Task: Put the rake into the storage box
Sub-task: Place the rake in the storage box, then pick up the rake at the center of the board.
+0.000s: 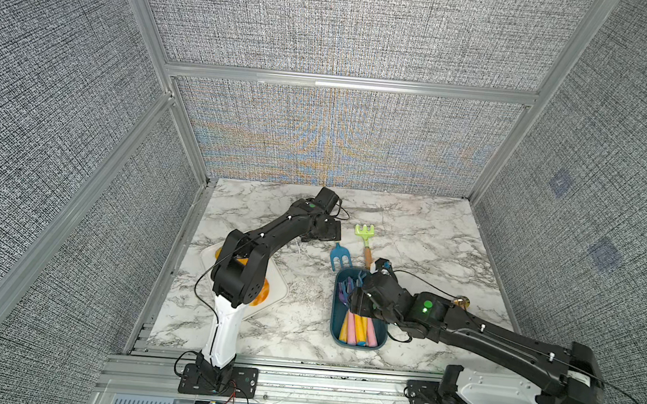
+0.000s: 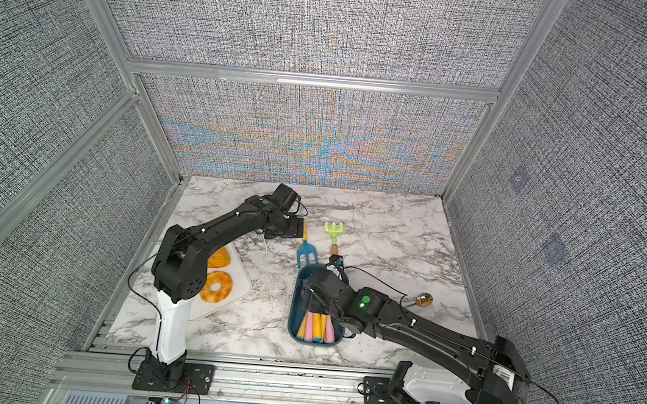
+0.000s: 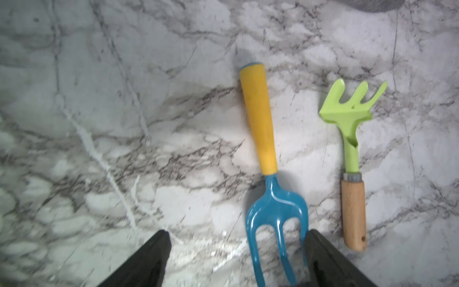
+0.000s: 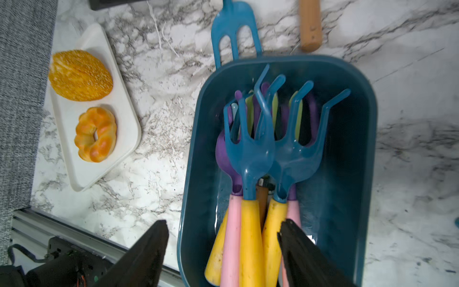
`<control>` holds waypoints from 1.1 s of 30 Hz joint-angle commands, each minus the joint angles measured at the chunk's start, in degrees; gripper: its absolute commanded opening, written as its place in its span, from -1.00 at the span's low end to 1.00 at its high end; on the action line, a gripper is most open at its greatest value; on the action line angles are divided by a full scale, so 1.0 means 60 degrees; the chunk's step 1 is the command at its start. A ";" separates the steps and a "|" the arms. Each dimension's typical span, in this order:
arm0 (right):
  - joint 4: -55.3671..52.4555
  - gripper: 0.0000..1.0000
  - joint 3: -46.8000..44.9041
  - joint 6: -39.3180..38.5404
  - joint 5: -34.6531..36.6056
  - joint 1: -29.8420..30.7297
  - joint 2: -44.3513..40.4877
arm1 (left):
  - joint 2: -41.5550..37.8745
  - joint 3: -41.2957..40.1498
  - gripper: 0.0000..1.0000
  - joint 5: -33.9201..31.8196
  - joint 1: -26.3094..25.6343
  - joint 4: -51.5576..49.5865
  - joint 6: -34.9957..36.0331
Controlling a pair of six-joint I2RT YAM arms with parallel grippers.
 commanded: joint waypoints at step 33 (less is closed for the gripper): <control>0.0766 0.91 -0.1543 -0.2212 -0.1775 -0.2828 -0.2442 | 0.3375 0.5404 -1.00 -0.2310 0.0045 -0.3003 0.1183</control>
